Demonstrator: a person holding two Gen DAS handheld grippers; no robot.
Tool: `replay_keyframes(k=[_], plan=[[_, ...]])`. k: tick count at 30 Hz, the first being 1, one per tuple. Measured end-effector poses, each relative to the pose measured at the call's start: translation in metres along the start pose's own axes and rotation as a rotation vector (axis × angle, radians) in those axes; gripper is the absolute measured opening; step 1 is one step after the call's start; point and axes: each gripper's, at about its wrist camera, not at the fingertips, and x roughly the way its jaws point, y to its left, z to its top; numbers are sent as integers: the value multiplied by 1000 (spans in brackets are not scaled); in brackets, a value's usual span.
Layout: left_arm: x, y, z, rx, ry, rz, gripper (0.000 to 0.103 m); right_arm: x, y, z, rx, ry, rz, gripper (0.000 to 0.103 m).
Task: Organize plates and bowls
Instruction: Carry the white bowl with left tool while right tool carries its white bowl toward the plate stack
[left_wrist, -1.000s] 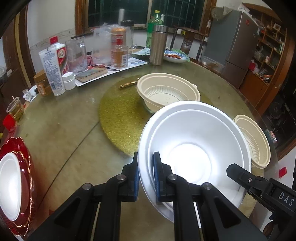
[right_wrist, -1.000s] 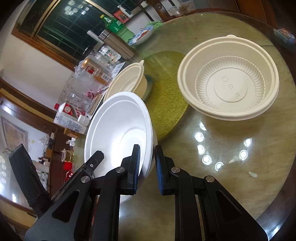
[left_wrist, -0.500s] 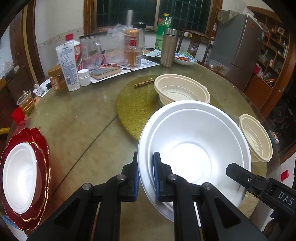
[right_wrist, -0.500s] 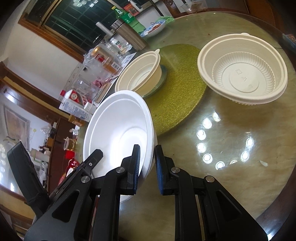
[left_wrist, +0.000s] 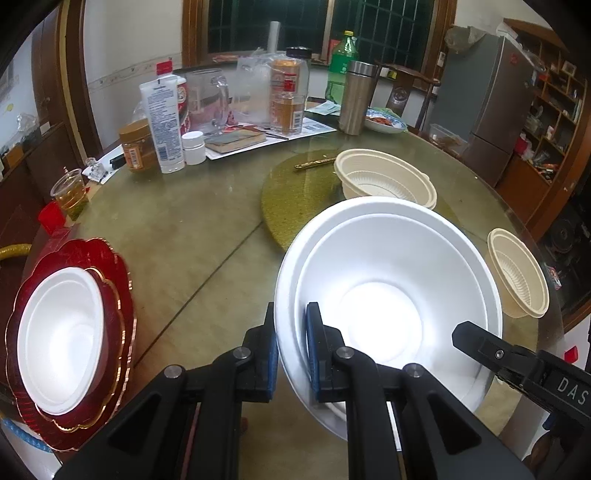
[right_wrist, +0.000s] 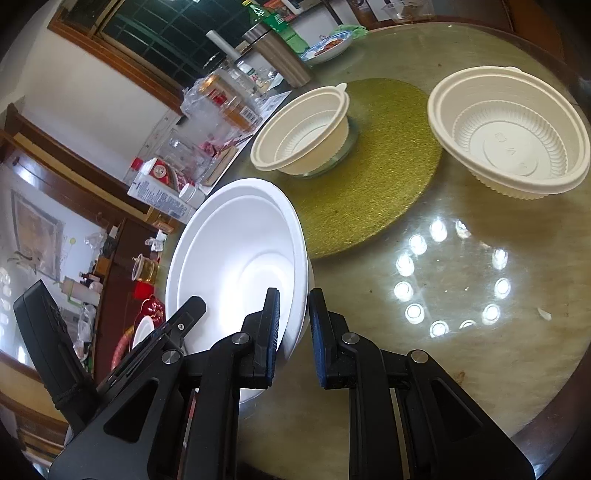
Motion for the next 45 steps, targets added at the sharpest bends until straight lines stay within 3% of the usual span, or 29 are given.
replay_keyframes(k=[14, 24, 45], plan=[[-17, 23, -6, -44, -17, -2, 12, 8, 20, -6, -45, 24, 35, 16], [-47, 46, -5, -89, -89, 12, 12, 2, 52, -11, -118, 9, 72, 16], [-89, 132, -13, -242, -188, 165, 12, 38, 149, -33, -317, 89, 198, 16]])
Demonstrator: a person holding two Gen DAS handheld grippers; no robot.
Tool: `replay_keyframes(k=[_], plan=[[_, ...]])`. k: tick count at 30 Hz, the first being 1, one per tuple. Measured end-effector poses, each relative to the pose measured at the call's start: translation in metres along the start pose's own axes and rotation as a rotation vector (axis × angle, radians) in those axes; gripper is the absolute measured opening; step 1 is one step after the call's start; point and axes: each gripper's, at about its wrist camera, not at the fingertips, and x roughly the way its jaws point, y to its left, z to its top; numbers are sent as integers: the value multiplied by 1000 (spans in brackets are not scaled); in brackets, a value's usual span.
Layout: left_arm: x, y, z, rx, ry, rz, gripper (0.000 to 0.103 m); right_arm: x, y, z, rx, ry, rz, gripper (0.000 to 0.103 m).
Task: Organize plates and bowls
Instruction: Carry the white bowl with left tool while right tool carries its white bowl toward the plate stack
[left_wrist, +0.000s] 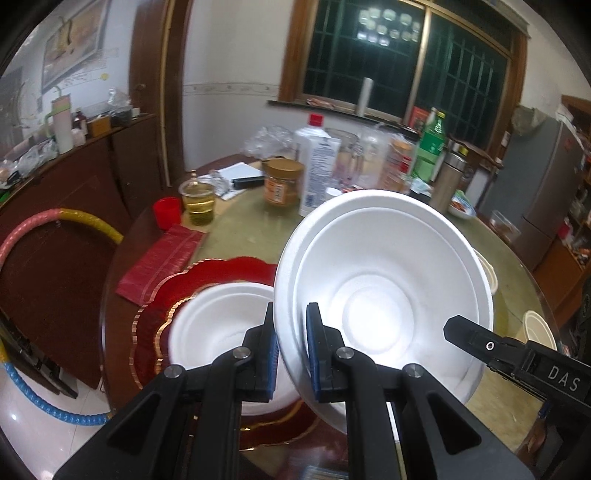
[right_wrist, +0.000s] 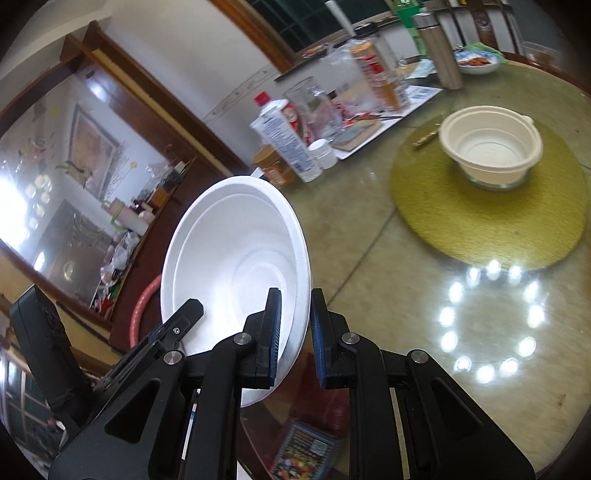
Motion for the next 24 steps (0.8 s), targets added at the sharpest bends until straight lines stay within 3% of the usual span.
replay_keyframes(k=[24], plan=[[-2, 55, 1, -88, -22, 94, 12, 51, 55, 0, -100, 83, 37, 16]])
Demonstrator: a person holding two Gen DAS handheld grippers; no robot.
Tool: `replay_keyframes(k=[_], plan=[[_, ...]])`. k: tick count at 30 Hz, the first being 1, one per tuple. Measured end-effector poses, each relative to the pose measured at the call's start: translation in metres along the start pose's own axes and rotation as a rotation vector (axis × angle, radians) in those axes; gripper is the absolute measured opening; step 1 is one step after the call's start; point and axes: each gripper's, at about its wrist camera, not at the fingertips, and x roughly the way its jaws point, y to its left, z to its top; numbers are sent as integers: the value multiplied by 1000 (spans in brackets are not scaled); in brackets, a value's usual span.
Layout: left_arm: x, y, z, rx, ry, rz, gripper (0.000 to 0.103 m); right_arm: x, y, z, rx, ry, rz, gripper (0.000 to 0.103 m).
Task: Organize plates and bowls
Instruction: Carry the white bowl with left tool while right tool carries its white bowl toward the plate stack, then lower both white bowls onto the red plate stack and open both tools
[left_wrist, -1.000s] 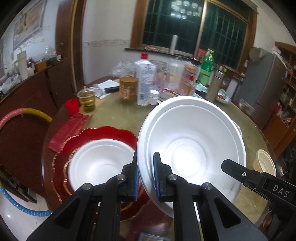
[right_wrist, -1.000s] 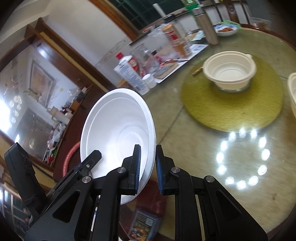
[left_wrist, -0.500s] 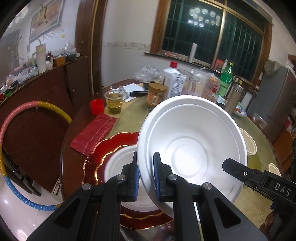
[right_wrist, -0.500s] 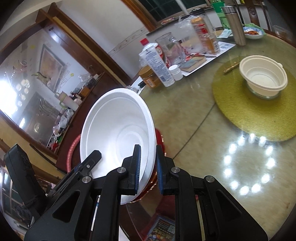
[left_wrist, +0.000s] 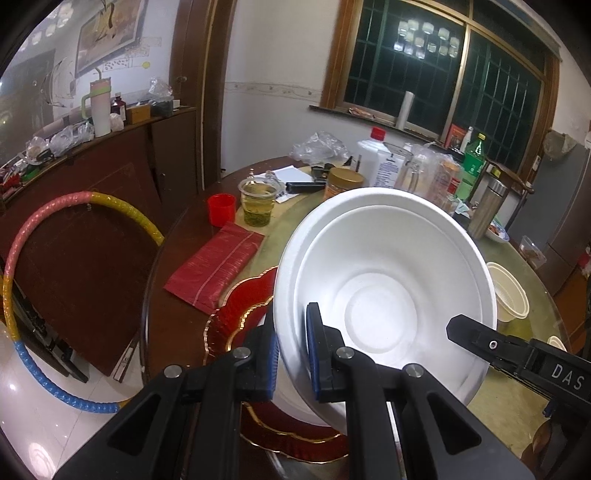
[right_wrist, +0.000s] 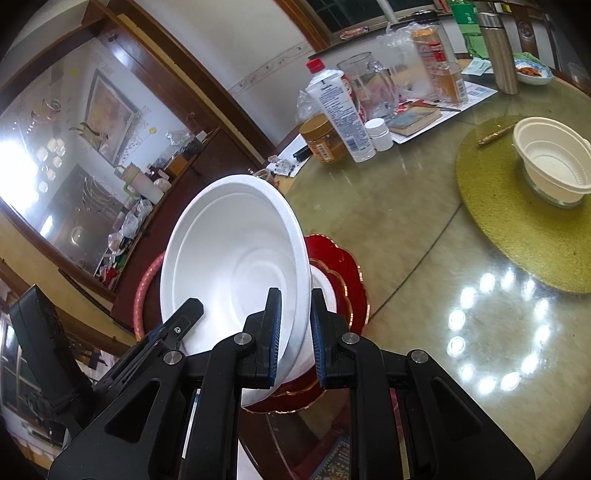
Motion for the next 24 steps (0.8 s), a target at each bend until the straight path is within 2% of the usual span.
replay_keyframes(k=[16, 24], plan=[[15, 15, -8, 25, 46, 100, 12, 45, -7, -15, 21, 130, 53, 16], [21, 18, -12, 20, 72, 103, 12, 44, -6, -14, 12, 126, 50, 16]])
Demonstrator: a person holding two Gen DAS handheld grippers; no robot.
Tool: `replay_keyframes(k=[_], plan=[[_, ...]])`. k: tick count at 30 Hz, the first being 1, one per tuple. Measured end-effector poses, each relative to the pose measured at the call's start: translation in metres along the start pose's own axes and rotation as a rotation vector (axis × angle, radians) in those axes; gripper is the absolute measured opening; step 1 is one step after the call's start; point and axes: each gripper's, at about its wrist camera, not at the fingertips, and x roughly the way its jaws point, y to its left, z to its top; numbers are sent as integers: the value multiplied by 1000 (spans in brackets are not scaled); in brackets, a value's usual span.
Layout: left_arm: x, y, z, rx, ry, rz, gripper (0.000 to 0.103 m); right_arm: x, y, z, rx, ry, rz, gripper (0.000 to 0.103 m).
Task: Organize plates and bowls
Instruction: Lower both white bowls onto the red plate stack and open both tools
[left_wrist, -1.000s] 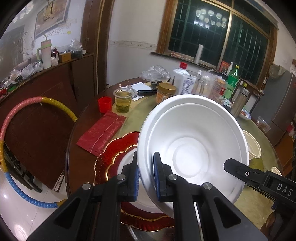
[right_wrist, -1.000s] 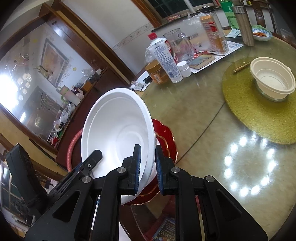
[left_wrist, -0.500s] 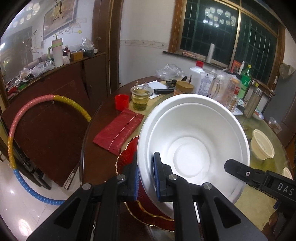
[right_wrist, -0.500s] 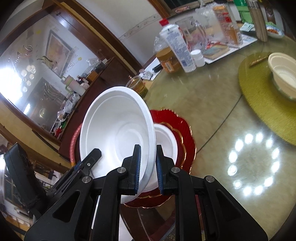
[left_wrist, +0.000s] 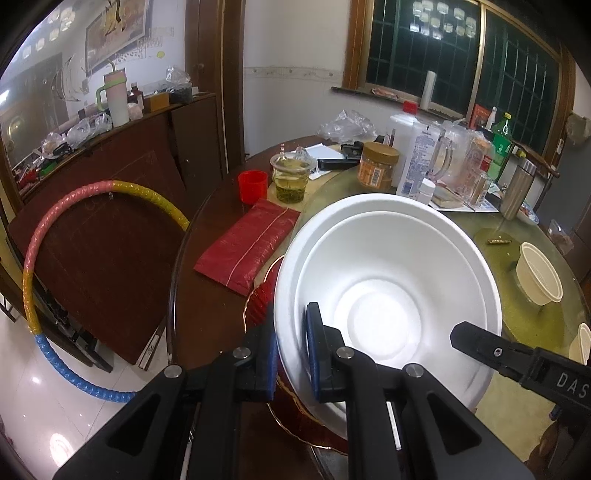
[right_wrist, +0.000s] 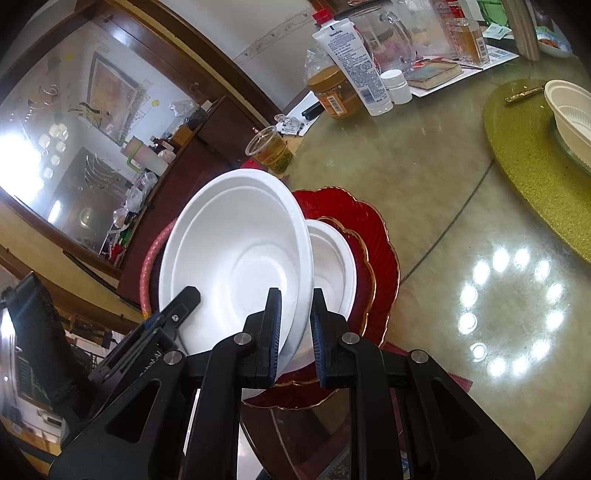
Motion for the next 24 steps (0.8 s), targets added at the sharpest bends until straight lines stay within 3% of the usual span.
replay_keyframes(k=[24], plan=[[5, 6, -6, -6, 27, 3, 12, 9, 0, -3, -23, 33, -28, 16]])
